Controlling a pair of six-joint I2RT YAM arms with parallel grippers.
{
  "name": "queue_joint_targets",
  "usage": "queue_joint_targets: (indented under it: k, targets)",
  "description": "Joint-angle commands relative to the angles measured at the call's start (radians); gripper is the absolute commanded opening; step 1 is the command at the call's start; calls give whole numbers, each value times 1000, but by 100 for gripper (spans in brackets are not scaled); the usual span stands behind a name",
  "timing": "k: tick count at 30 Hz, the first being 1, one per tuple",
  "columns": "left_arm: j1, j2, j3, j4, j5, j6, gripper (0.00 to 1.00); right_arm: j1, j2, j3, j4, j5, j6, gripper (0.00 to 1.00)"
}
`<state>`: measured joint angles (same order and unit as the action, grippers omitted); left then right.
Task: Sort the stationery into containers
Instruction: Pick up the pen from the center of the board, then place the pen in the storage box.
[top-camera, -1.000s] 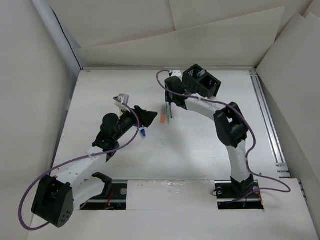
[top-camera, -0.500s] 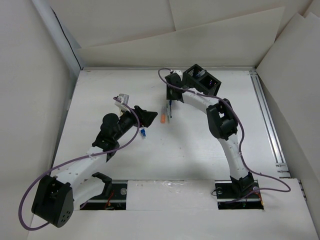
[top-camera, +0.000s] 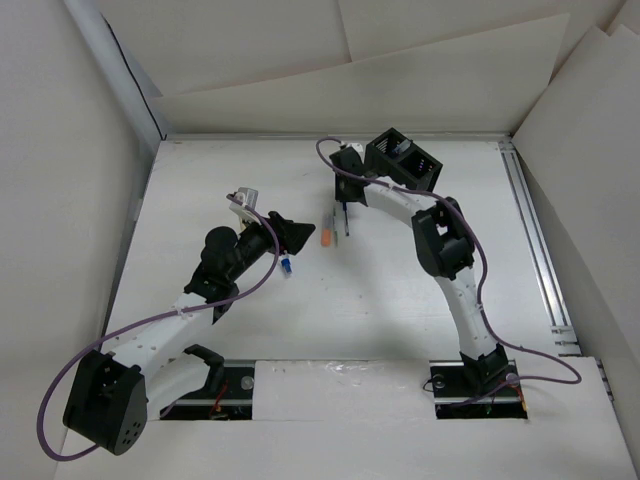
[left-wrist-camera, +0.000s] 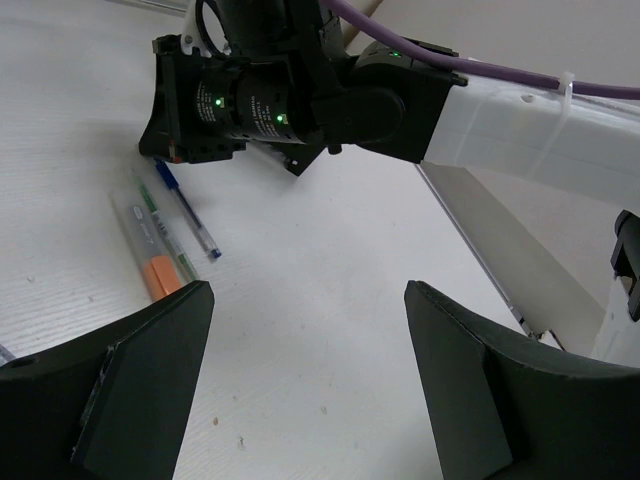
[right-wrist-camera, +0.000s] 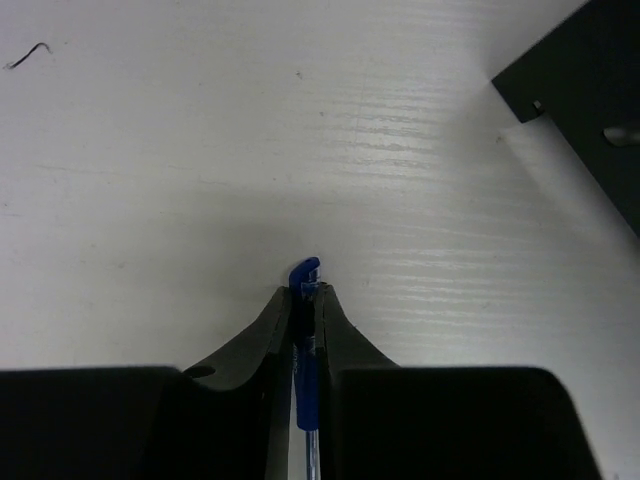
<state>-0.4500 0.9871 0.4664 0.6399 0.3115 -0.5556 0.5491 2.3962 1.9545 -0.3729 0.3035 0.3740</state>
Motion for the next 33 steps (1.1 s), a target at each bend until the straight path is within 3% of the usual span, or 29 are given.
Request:
queue_joint_targets:
  k: [1,2,3,8,15,18,25,33]
  targets:
    - [-3,-15,14,50,17,-1,74,3,-37,-44,-11,2,16,9]
    - [-3,-15,14,50,17,-1,74,-6,-51,-60,3,11,25,1]
    - [-3,-15,14,50,17,-1,74,-6,-64,-75,3,11,25,0]
    - [-3,-15,14,50,17,-1,74,-28,-251,-184,81,11,25,0]
    - [-3,-15,14,50,17,-1,74,-104,-423,-159,199,11,2,0]
    - [-3,-15,14,50,17,-1,74,-164,-424,-65,239,95,29,0]
    - [-3,5,14,69,26,-10,74,-232,-243,196,313,385,55,0]
    - [-3,24,14,69,35,-10,74,-250,-98,262,485,453,-69,0]
